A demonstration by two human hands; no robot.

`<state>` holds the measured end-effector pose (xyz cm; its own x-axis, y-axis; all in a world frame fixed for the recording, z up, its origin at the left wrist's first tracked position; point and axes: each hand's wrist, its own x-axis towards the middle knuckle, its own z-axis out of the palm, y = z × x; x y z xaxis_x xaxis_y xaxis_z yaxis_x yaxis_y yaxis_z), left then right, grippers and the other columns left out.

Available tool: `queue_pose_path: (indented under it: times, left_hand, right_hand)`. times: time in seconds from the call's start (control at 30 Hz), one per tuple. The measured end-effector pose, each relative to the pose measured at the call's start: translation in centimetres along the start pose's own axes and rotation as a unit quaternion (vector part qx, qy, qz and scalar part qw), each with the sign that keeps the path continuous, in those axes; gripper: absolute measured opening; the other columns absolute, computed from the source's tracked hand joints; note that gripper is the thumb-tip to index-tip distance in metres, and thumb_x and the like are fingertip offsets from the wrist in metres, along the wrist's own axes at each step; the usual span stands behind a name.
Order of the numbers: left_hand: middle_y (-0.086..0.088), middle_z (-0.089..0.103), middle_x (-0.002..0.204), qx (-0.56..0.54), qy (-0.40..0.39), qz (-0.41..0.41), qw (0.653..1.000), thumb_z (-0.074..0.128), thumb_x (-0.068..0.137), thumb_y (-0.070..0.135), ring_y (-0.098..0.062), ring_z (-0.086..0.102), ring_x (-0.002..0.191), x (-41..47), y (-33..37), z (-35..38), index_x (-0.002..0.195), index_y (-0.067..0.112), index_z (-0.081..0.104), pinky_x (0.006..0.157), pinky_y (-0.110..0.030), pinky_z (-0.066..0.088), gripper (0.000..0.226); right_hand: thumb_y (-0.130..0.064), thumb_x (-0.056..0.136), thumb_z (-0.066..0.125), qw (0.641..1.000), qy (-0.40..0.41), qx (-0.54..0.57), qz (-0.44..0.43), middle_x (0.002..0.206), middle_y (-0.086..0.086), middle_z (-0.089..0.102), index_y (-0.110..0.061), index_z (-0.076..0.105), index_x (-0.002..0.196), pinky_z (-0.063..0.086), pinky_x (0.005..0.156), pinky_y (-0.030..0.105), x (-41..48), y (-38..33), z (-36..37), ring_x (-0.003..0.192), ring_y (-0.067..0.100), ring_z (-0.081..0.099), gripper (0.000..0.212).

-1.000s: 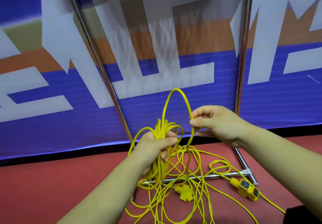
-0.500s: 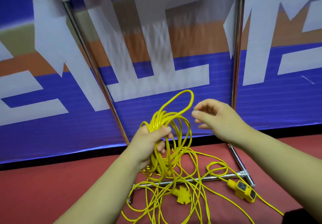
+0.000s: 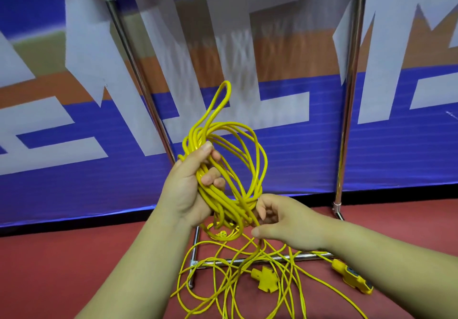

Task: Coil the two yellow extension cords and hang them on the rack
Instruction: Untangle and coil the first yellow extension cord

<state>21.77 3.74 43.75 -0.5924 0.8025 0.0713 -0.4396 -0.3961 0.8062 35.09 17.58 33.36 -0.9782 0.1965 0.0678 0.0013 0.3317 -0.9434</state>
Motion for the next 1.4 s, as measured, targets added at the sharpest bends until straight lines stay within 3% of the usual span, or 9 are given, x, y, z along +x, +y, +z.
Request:
queue_pose_path:
  times: [0.17, 0.27, 0.47, 0.57, 0.7, 0.87, 1.03, 1.23, 1.4]
  left_hand:
    - [0.003, 0.062, 0.082, -0.015, 0.041, 0.012, 0.999, 0.061, 0.084, 0.024, -0.001, 0.038, 0.035, -0.2, 1.5, -1.5, 0.085, 0.015, 0.065, 0.040, -0.015, 0.040, 0.010]
    - [0.000, 0.069, 0.093, 0.030, 0.121, -0.015, 0.992, 0.065, 0.085, 0.026, -0.002, 0.040, 0.037, 0.0, 1.7, -3.1, 0.093, 0.013, 0.069, 0.039, -0.016, 0.041, 0.015]
    - [0.004, 0.051, 0.061, 0.107, 0.228, -0.124, 0.960, 0.067, 0.092, 0.028, -0.005, 0.040, 0.036, 0.2, 0.5, -6.1, 0.082, 0.019, 0.058, 0.038, -0.018, 0.039, 0.017]
    - [0.009, 0.040, 0.054, 0.067, 0.210, -0.098, 0.971, 0.066, 0.091, 0.033, -0.003, 0.038, 0.036, 0.1, 1.4, -6.3, 0.075, 0.020, 0.056, 0.038, -0.017, 0.039, 0.023]
    - [0.011, 0.035, 0.053, 0.001, 0.145, -0.035, 0.989, 0.066, 0.082, 0.038, -0.001, 0.036, 0.037, -0.2, 2.5, -5.8, 0.077, 0.022, 0.052, 0.039, -0.017, 0.040, 0.022]
    - [0.011, 0.035, 0.054, -0.038, 0.132, 0.016, 0.990, 0.058, 0.093, 0.041, -0.002, 0.036, 0.039, 0.1, 2.6, -5.8, 0.077, 0.022, 0.055, 0.043, -0.017, 0.041, 0.025]
    - [0.008, 0.040, 0.059, -0.014, 0.157, 0.011, 0.987, 0.059, 0.095, 0.041, -0.005, 0.041, 0.044, 0.7, 1.4, -6.6, 0.079, 0.019, 0.057, 0.047, -0.021, 0.043, 0.027]
    - [0.000, 0.046, 0.066, 0.065, 0.124, -0.030, 0.990, 0.054, 0.096, 0.018, -0.013, 0.046, 0.052, 0.8, -1.1, -5.4, 0.084, 0.016, 0.055, 0.054, -0.027, 0.047, 0.012]
    - [-0.010, 0.054, 0.069, 0.174, 0.053, -0.087, 0.979, 0.058, 0.094, 0.018, -0.022, 0.057, 0.055, 0.1, -3.7, -3.7, 0.088, 0.005, 0.056, 0.057, -0.034, 0.052, 0.014]
  right_hand:
    - [-0.001, 0.087, 0.072, 0.994, 0.056, 0.093, 0.023, 0.071, 0.012, 0.062, -0.018, 0.054, 0.079, 0.046, 0.064, 0.035, 0.7, -1.4, 0.8, 0.067, 0.021, 0.058, 0.026]
    - [0.005, 0.087, 0.069, 0.958, 0.208, 0.189, 0.052, 0.072, 0.012, 0.065, -0.010, 0.060, 0.085, 0.053, 0.058, 0.033, 1.2, -2.2, -0.1, 0.062, 0.021, 0.062, 0.017]
    - [-0.003, 0.088, 0.066, 0.878, 0.423, 0.114, 0.196, 0.072, 0.010, 0.068, -0.007, 0.070, 0.090, 0.056, 0.054, 0.030, 2.4, 2.0, -3.1, 0.054, 0.017, 0.065, 0.007]
    - [-0.012, 0.086, 0.062, 0.898, 0.319, -0.188, 0.237, 0.068, 0.005, 0.073, -0.012, 0.075, 0.081, 0.059, 0.069, 0.032, 1.9, 3.3, -3.8, 0.067, 0.021, 0.072, 0.014]
    - [-0.012, 0.092, 0.049, 0.824, 0.041, -0.518, 0.226, 0.077, 0.009, 0.061, -0.011, 0.066, 0.081, 0.051, 0.069, 0.029, 1.5, 2.3, -2.4, 0.079, 0.031, 0.063, 0.021]
    - [-0.026, 0.091, 0.056, 0.881, -0.069, -0.449, 0.132, 0.079, 0.012, 0.066, -0.007, 0.069, 0.085, 0.052, 0.070, 0.034, 0.1, 0.2, -1.9, 0.077, 0.029, 0.061, 0.024]
    - [-0.017, 0.082, 0.063, 0.916, -0.079, -0.388, 0.055, 0.075, -0.016, 0.059, -0.026, 0.072, 0.099, 0.043, 0.065, 0.013, -1.5, -3.4, -2.7, 0.066, -0.007, 0.054, 0.022]
    - [-0.015, 0.090, 0.066, 0.940, -0.024, -0.319, -0.119, 0.094, -0.013, 0.061, -0.031, 0.075, 0.107, 0.044, 0.079, 0.013, -2.5, -5.2, -3.4, 0.090, 0.001, 0.059, 0.025]
    - [-0.035, 0.083, 0.075, 0.938, 0.089, -0.290, -0.169, 0.084, -0.013, 0.064, -0.032, 0.074, 0.095, 0.048, 0.070, 0.024, -2.4, -6.1, -3.4, 0.080, 0.004, 0.061, 0.012]
